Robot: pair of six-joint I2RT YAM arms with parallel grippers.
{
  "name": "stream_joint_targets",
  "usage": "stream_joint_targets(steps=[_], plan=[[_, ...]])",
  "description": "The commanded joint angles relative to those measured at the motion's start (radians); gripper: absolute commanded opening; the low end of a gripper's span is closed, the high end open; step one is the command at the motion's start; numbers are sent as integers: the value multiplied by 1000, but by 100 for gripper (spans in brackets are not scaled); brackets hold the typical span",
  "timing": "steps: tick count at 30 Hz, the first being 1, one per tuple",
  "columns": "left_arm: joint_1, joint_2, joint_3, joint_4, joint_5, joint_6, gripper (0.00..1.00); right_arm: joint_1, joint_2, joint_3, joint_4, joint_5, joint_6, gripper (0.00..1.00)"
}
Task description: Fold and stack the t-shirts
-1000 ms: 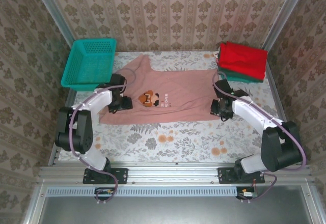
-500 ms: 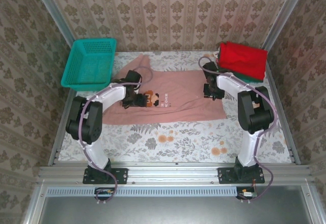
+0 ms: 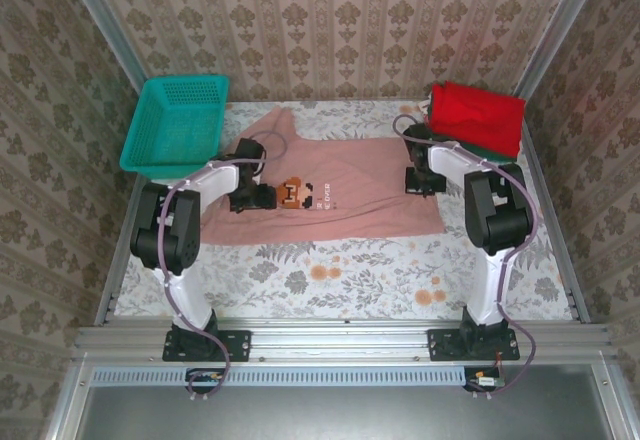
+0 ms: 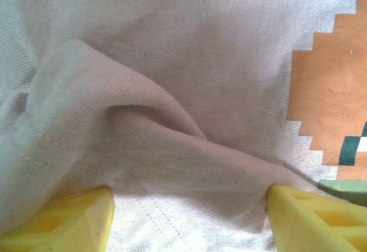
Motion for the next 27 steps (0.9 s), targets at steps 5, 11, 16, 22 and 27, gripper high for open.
stream_joint_targets(steps=[5,11,16,22,27], plan=[[16,28,22,-18,-2,-5,72,-7,-154,-53,-19,56,8,0],[29,-8,-11,1,-19,-39,71,-18,-118,-132,30,90,115,0],[36,-28,13,-13,4,-41,72,-41,-28,-31,-18,52,126,12],[30,-101,55,-52,-15,-38,96,-34,-78,6,-88,87,125,48],[18,-226,9,-40,-28,-39,100,24,-240,-85,-81,147,117,65]])
